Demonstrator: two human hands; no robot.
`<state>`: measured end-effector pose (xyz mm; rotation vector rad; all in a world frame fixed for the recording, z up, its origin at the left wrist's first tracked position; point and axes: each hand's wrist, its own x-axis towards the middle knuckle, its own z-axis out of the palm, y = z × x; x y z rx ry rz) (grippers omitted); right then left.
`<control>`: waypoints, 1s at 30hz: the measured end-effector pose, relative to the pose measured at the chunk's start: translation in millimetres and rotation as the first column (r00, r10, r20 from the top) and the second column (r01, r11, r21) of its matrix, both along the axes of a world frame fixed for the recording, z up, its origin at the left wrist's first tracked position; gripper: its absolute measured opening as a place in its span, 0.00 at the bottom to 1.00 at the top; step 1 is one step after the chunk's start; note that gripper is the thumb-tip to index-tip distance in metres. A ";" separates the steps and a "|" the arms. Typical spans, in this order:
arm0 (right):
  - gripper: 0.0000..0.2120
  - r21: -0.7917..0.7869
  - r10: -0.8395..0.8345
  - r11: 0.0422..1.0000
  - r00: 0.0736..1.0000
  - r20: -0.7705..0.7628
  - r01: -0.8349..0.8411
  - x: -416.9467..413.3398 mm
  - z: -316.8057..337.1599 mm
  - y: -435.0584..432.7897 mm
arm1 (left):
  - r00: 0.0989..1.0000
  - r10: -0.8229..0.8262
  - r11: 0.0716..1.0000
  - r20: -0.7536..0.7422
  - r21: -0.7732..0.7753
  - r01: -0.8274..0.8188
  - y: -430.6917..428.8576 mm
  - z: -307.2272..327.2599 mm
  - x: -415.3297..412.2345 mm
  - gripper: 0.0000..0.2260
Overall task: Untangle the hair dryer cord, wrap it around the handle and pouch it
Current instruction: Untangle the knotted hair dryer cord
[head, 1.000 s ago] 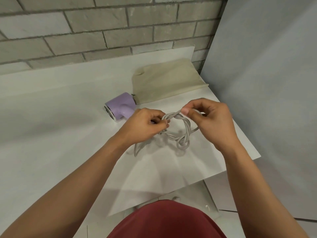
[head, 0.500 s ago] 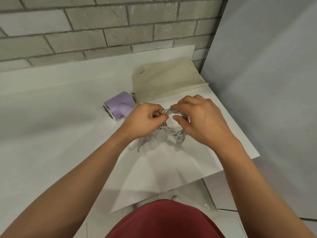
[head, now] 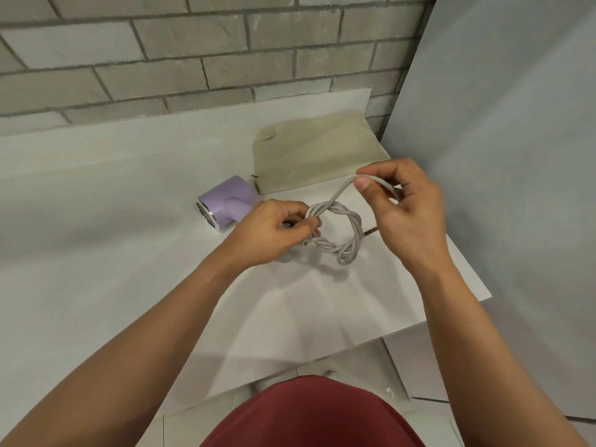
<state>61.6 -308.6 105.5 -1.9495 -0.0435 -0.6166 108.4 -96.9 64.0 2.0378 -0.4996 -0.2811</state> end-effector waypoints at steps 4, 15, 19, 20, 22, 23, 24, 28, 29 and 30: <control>0.06 0.271 -0.050 0.960 0.994 -0.095 0.074 2.2 -9.2 1.1 | 1.000 -0.001 1.000 0.014 -0.011 0.001 -3.4 5.9 0.5 0.04; 0.15 -0.838 0.067 0.546 0.997 0.048 0.004 -0.5 -10.0 1.8 | 0.995 -0.012 0.985 0.096 0.172 -0.005 -16.4 7.6 -2.0 0.03; 0.09 -0.845 0.051 0.535 0.997 0.050 0.015 2.4 -8.2 -4.1 | 0.998 -0.001 0.992 0.065 0.129 -0.007 -15.0 5.8 -0.4 0.03; 0.09 -0.834 0.057 0.552 0.996 0.069 0.026 3.2 -8.1 -5.8 | 0.998 0.001 0.994 0.064 0.112 -0.008 -14.7 5.8 -0.5 0.03; 0.09 -0.749 0.053 0.661 0.992 0.111 0.048 4.5 -7.1 -9.2 | 0.998 0.008 0.997 0.070 0.079 -0.013 -14.0 6.9 0.0 0.05; 0.08 -0.683 0.047 0.729 0.990 0.131 0.056 5.5 -7.3 -11.1 | 0.997 0.010 0.997 0.075 0.069 -0.015 -13.4 8.0 0.6 0.06; 0.08 -0.610 0.040 0.790 0.988 0.151 0.061 6.1 -8.0 -12.9 | 0.996 0.010 0.997 0.088 0.070 -0.017 -12.4 9.5 1.3 0.08; 0.04 -0.347 -0.016 0.932 0.971 0.238 0.101 7.3 -8.7 -19.1 | 0.984 -0.010 0.992 0.178 0.123 -0.012 -10.3 12.4 3.0 0.12; 0.04 -0.280 -0.041 0.953 0.968 0.248 0.112 7.4 -6.5 -20.2 | 0.982 -0.015 0.991 0.188 0.131 -0.010 -10.1 12.5 2.6 0.10; 0.03 -0.227 -0.060 0.967 0.967 0.248 0.118 7.3 -3.7 -21.2 | 0.982 -0.018 0.991 0.187 0.131 -0.007 -9.9 12.8 2.1 0.08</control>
